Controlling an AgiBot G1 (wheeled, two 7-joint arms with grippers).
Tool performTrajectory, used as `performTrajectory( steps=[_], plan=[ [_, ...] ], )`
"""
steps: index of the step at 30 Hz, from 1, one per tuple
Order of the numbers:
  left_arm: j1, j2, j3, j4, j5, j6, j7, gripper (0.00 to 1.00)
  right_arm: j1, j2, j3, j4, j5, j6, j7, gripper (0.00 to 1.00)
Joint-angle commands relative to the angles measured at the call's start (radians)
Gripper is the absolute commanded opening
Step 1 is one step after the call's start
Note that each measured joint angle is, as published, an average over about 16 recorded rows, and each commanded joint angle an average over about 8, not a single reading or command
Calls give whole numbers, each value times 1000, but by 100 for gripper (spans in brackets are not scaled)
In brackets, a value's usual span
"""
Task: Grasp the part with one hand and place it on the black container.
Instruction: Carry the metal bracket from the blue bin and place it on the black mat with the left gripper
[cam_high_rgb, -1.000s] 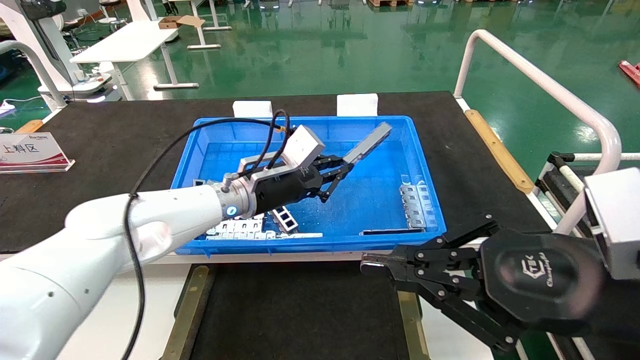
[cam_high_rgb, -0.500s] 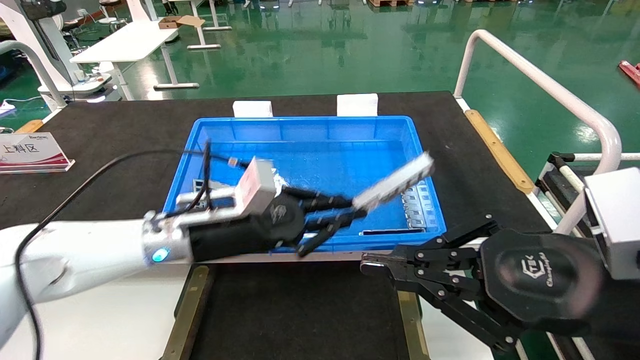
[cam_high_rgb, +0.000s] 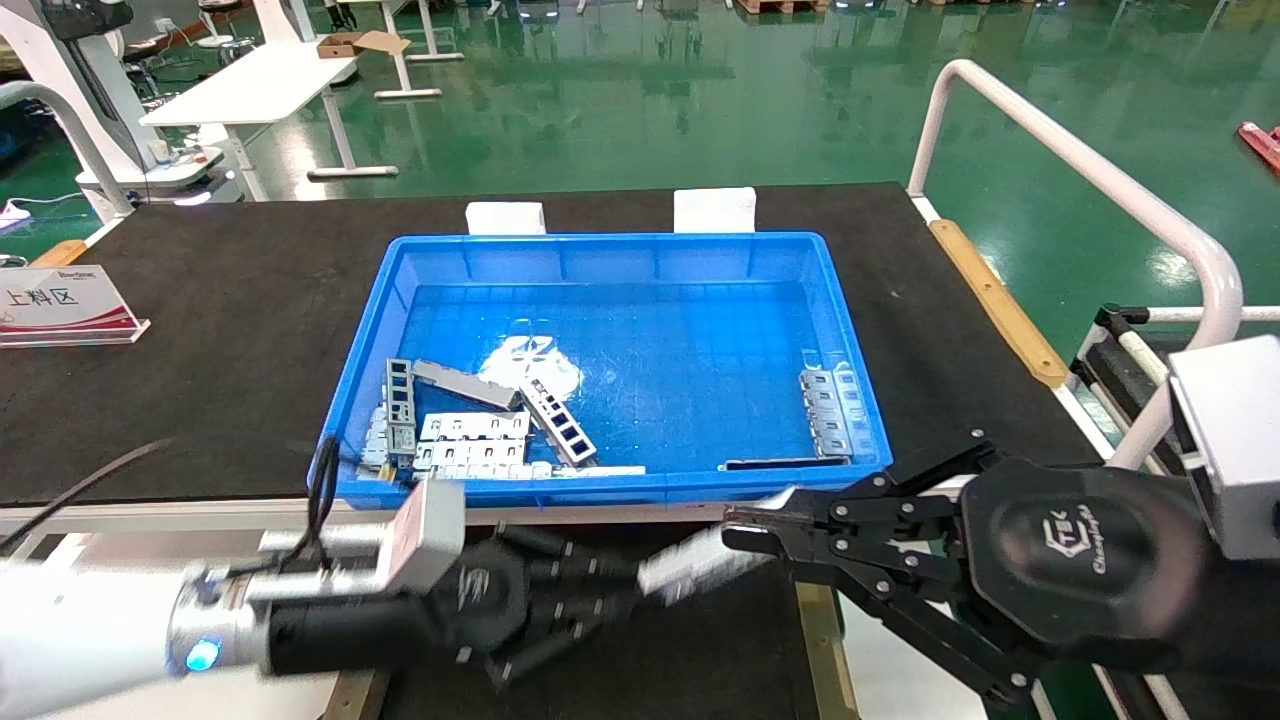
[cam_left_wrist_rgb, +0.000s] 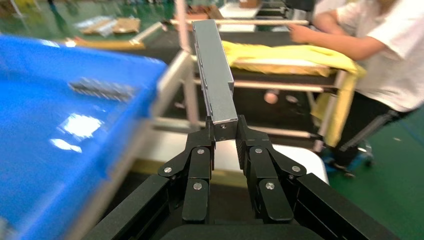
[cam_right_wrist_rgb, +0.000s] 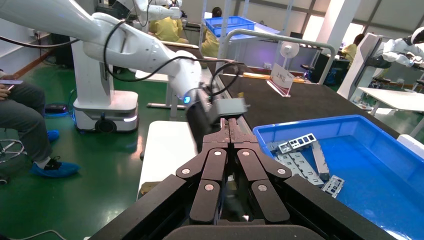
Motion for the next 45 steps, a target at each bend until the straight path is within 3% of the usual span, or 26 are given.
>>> performTrajectory(
  steps=[1,15,25,35,45],
  plan=[
    [29,-32,3,-45,-4,1,-17,0,0,0,0,0,0,0,0,0],
    [342,-167,18,-361,-52,-300,-87,0,0,0,0,0,0,0,0,0],
    [574,-184,6,-574,-135,-663,-136,0,0,0,-1,0,0,0,0,0],
    [716,-95,-65,-709,-234,-1044,-160,0,0,0,-1,0,1,0,0,0],
    [793,72,-177,-718,-263,-1265,-112,0,0,0,-1,0,1,0,-1,0]
  ],
)
